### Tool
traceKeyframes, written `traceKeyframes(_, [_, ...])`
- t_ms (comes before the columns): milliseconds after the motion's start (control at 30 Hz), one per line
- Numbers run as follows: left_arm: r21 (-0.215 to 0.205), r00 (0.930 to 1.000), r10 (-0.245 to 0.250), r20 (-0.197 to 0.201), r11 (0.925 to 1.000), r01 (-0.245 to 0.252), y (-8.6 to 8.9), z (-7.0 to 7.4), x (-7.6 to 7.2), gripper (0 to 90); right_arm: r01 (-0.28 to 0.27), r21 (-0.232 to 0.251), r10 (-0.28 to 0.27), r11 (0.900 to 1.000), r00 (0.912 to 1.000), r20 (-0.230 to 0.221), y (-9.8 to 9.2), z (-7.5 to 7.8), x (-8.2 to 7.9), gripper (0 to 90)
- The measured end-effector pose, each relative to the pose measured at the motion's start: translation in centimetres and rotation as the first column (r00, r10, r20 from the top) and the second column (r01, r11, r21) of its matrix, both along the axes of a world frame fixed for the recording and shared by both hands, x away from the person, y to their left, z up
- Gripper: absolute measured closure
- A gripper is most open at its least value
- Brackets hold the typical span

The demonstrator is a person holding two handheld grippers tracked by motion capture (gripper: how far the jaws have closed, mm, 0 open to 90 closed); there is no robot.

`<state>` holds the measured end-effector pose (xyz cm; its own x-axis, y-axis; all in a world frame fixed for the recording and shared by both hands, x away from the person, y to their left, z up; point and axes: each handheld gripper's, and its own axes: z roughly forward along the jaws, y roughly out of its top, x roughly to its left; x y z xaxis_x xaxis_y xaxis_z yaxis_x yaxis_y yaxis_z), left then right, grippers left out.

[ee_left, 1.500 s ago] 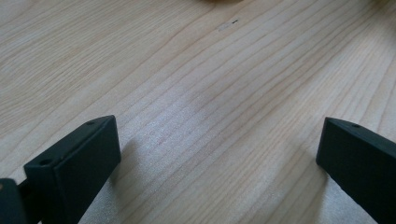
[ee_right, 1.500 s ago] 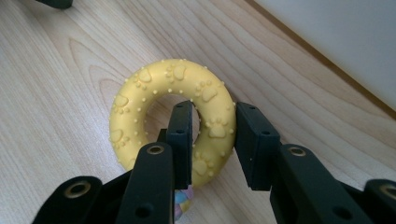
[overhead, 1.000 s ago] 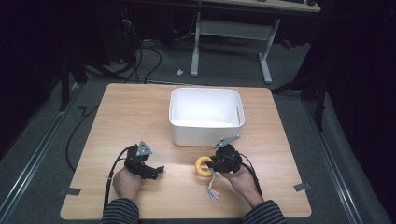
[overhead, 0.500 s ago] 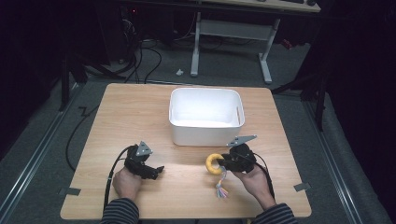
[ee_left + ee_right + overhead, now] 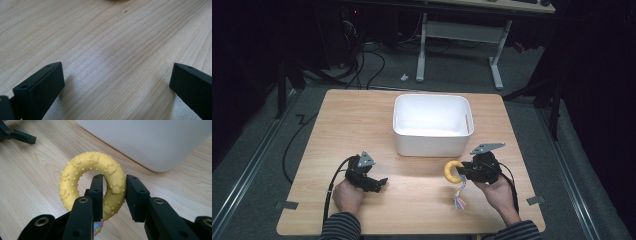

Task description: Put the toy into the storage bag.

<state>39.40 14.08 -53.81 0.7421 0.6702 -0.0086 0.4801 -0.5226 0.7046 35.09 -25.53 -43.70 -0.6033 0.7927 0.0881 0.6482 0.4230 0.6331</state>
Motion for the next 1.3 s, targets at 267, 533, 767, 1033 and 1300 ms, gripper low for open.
traceKeyframes(267, [0.000, 1.0000, 0.000, 0.000, 1.0000, 0.000, 0.0, 0.0, 0.0, 0.1, 0.025, 0.015, -0.025, 1.000, 0.9996, 0.014, -1.3, 1.5, -0.1, 68.9])
traceKeyframes(533, [-0.001, 1.0000, 0.000, 0.000, 1.0000, 0.000, 0.0, 0.0, 0.0, 0.1, 0.035, 0.027, -0.036, 0.999, 0.9992, 0.017, -2.2, 3.0, 0.1, 68.9])
traceKeyframes(767, [-0.001, 1.0000, -0.001, 0.000, 1.0000, 0.001, 0.0, 0.0, 0.0, 0.0, 0.041, 0.040, -0.042, 0.998, 0.9988, 0.023, -2.6, 4.5, 0.4, 68.9])
traceKeyframes(1033, [-0.001, 1.0000, -0.001, 0.000, 1.0000, 0.001, 0.0, 0.0, 0.0, 0.0, 0.034, 0.046, -0.036, 0.998, 0.9985, 0.042, -2.8, 6.2, 0.9, 68.9])
traceKeyframes(1300, [-0.001, 1.0000, -0.002, 0.000, 1.0000, 0.002, 0.0, 0.0, 0.0, 0.0, 0.021, 0.053, -0.024, 0.998, 0.9978, 0.062, -2.6, 7.7, 1.5, 68.8])
